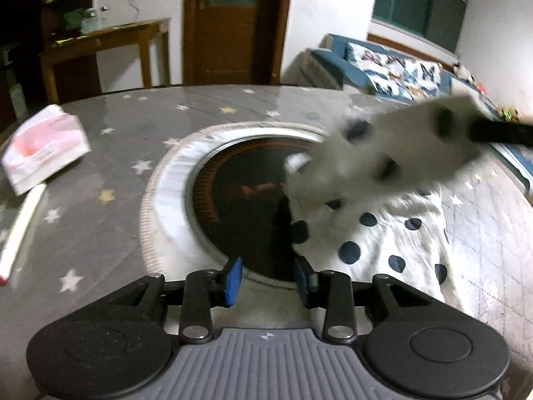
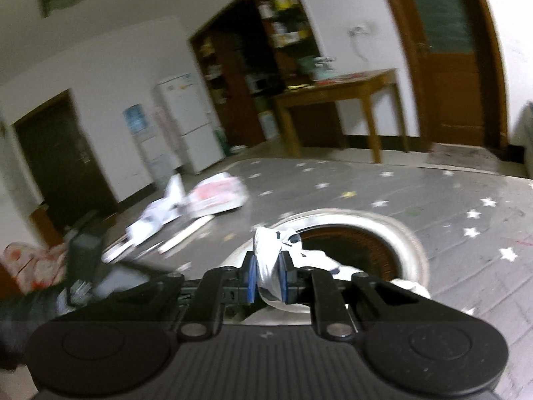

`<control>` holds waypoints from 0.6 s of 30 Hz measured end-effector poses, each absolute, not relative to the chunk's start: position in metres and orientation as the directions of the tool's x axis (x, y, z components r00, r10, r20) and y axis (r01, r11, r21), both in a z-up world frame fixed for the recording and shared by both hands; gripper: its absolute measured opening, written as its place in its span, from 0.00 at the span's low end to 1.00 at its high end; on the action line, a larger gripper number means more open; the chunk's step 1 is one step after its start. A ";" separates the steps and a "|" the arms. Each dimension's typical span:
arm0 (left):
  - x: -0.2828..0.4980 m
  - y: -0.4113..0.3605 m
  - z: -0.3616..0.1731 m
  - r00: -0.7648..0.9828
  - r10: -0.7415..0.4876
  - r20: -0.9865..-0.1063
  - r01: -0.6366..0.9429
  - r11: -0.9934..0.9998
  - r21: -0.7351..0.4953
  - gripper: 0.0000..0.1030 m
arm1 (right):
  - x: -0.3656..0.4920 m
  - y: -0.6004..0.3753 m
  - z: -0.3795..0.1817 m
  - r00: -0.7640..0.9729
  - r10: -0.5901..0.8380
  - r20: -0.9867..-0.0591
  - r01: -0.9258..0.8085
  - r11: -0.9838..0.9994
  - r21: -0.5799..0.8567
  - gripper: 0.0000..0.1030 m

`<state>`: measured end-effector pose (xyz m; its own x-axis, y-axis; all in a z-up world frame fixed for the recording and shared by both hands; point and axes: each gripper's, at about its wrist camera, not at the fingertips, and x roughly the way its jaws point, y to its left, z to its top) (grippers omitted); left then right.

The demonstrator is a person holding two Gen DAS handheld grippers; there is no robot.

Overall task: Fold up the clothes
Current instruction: 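Lift the grasped edge with the right gripper and fold it over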

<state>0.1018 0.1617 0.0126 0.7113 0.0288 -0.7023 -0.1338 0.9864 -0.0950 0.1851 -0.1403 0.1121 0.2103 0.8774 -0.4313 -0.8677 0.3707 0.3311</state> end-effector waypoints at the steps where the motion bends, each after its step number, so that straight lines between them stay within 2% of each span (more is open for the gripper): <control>1: 0.096 0.166 0.015 0.718 0.035 -0.695 -0.146 0.984 -0.101 0.37 | 0.173 -0.146 0.114 0.188 0.889 -0.418 -0.875 0.345 0.339 0.12; 6: 0.067 0.187 0.028 0.743 0.076 -0.665 -0.207 0.971 -0.121 0.39 | 0.113 -0.170 0.105 0.049 0.917 -0.395 -0.909 0.205 0.364 0.12; 10: 0.054 0.197 0.033 0.750 0.092 -0.655 -0.233 0.964 -0.131 0.40 | 0.071 -0.187 0.083 -0.055 0.886 -0.461 -0.932 0.119 0.341 0.13; 14: 0.050 0.193 0.037 0.759 0.072 -0.647 -0.220 0.964 -0.151 0.40 | 0.044 -0.192 0.062 -0.086 0.828 -0.554 -0.955 0.089 0.282 0.20; 16: 0.047 0.182 0.043 0.775 0.044 -0.631 -0.184 0.970 -0.158 0.41 | 0.041 -0.194 0.056 -0.110 0.812 -0.573 -0.948 0.087 0.305 0.25; 18: 0.045 0.168 0.050 0.792 0.011 -0.611 -0.136 0.978 -0.159 0.43 | 0.040 -0.195 0.056 -0.130 0.810 -0.572 -0.944 0.076 0.322 0.25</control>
<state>0.0447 0.1679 0.0500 0.7917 0.0110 -0.6108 -0.1363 0.9778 -0.1592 0.0405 -0.1948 0.0563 -0.1303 0.8098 -0.5721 -0.9436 0.0759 0.3222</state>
